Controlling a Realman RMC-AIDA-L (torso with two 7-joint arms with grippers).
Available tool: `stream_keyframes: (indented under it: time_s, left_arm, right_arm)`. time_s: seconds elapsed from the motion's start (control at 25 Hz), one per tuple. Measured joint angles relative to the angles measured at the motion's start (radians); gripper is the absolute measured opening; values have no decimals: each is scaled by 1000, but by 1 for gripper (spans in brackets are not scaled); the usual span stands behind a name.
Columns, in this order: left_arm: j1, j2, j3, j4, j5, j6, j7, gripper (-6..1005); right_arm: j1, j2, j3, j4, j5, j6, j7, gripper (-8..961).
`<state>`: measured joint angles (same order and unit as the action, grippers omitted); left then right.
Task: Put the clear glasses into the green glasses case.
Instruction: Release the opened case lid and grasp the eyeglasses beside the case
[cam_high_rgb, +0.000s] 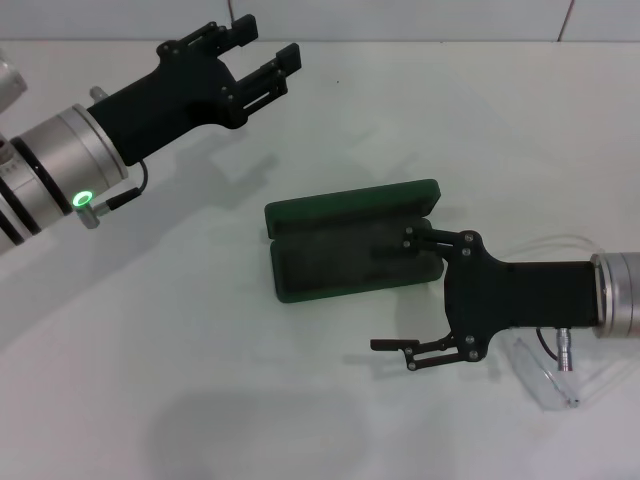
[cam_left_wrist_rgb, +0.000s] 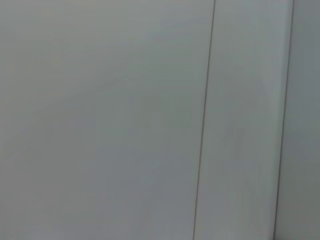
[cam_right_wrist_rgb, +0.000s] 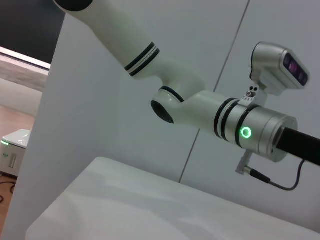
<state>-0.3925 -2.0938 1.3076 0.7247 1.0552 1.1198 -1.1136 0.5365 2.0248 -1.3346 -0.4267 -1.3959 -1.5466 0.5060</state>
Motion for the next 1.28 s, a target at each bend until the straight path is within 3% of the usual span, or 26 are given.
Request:
stream_keyframes:
  time_s: [0.36, 0.52, 0.72, 0.96, 1.28]
  left_arm:
    - [-15, 5, 5, 0, 12, 1, -14, 667]
    - [-37, 11, 8, 32, 149, 10, -72, 667]
    - [-22, 4, 31, 171, 373, 21, -163, 667]
    - [-25, 8, 51, 194, 388, 48, -189, 667]
    - [-29, 7, 58, 192, 392, 110, -196, 667]
  right_arm:
    - [0, -2, 3, 0, 0, 3, -1, 850]
    - [0, -8, 7, 0, 0, -1, 2, 849]
    - [7, -17, 5, -9, -8, -8, 34, 849]
    - [31, -43, 1, -7, -36, -27, 105, 848]
    - [40, -46, 7, -14, -61, -29, 127, 847]
